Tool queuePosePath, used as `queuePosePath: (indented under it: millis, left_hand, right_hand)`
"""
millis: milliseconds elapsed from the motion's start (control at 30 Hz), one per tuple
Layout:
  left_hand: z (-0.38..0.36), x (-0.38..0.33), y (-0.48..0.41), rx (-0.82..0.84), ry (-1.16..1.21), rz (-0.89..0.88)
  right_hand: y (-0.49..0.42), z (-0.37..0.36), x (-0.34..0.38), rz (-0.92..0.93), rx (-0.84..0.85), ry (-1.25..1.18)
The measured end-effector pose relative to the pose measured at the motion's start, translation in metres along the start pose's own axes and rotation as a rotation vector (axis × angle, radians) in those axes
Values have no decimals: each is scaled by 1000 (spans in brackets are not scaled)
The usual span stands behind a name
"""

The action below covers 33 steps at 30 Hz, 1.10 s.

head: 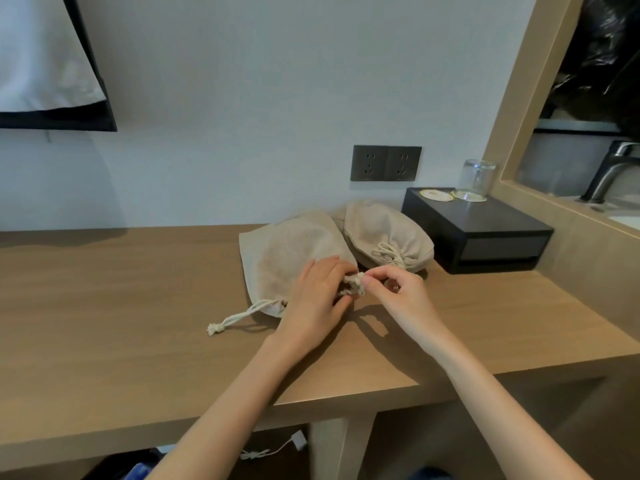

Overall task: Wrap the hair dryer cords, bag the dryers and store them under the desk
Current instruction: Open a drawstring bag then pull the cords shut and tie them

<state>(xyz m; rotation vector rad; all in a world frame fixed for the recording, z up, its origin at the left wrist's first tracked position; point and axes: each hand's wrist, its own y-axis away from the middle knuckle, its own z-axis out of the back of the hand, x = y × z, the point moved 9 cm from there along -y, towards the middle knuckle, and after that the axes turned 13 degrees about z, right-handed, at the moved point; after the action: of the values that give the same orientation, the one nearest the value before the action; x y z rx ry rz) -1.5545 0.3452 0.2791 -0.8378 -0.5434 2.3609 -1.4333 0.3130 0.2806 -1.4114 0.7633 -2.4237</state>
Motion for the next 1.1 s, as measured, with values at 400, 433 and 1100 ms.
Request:
queuePosePath:
  millis: [400,433,1100]
  left_hand:
    - [8,7,0,-92,-65,51]
    - [8,7,0,-97,-69,51]
    - [8,-12,-2,-142,-136,-22]
  right_hand:
    - [17,13,-22,-267,-331,-593]
    - [19,12,-22,-277,-342,-632]
    - [19,35,-1,-120,-360,-289]
